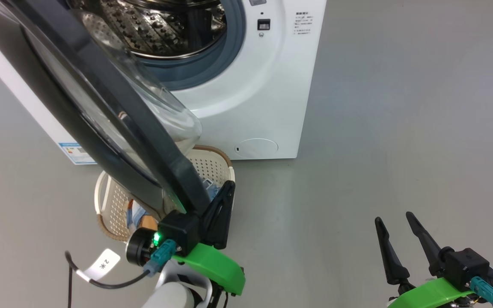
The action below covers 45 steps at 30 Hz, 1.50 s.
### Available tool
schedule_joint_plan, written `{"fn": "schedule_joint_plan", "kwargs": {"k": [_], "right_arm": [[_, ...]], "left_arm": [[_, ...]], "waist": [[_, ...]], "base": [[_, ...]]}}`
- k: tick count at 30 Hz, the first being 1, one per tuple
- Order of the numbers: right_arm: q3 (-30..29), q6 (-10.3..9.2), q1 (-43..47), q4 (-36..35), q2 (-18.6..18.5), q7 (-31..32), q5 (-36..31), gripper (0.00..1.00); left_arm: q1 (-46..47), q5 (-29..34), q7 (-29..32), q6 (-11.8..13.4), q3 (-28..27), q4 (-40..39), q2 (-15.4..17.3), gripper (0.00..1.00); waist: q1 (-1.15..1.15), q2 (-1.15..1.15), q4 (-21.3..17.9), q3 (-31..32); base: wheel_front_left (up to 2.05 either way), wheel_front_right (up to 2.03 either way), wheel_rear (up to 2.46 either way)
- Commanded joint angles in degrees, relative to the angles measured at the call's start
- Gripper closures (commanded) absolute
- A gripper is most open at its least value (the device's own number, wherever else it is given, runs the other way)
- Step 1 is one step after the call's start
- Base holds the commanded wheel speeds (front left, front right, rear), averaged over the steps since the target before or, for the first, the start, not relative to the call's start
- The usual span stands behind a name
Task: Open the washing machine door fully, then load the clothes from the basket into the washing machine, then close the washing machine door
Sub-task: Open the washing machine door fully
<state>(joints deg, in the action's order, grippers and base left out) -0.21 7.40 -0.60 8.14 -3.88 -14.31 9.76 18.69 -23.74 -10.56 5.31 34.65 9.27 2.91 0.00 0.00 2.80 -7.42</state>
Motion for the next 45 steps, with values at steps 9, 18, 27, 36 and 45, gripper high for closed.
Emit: {"fn": "schedule_joint_plan", "kwargs": {"k": [9,18,27,36,45], "right_arm": [[2.1,0.09,-1.4,-0.8,-0.5,-0.7,0.3,0.0],[2.1,0.09,-1.1,-0.9,-0.5,-0.7,0.6,0.0],[2.6,0.09,-1.6,-0.8,-0.4,-0.7,0.7,0.0],[2.6,0.09,-2.1,-0.6,-0.4,-0.7,0.8,0.0],[2.1,0.09,-2.2,-0.7,-0.5,-0.7,0.8,0.0]], "left_arm": [[1.3,-2.4,-1.5,0.9,-2.5,0.2,0.4,1.0],[1.3,-3.2,-1.7,2.3,-3.2,0.7,0.4,1.0],[2.8,-3.5,-1.8,2.1,-1.9,0.3,0.3,1.0],[4.4,-4.7,-1.8,2.5,-0.2,0.0,0.1,1.0],[4.7,-5.1,-2.3,3.0,-0.8,0.6,0.4,1.0]], "waist": [[0.0,0.0,0.8,0.6],[0.0,0.0,1.0,0.4],[0.0,0.0,1.2,-0.2],[0.0,0.0,0.2,-1.0],[0.0,0.0,1.0,-1.4]], "base": [[0.0,0.0,0.0],[0.0,0.0,0.0],[0.0,0.0,0.0],[0.0,0.0,0.0],[0.0,0.0,0.0]]}}
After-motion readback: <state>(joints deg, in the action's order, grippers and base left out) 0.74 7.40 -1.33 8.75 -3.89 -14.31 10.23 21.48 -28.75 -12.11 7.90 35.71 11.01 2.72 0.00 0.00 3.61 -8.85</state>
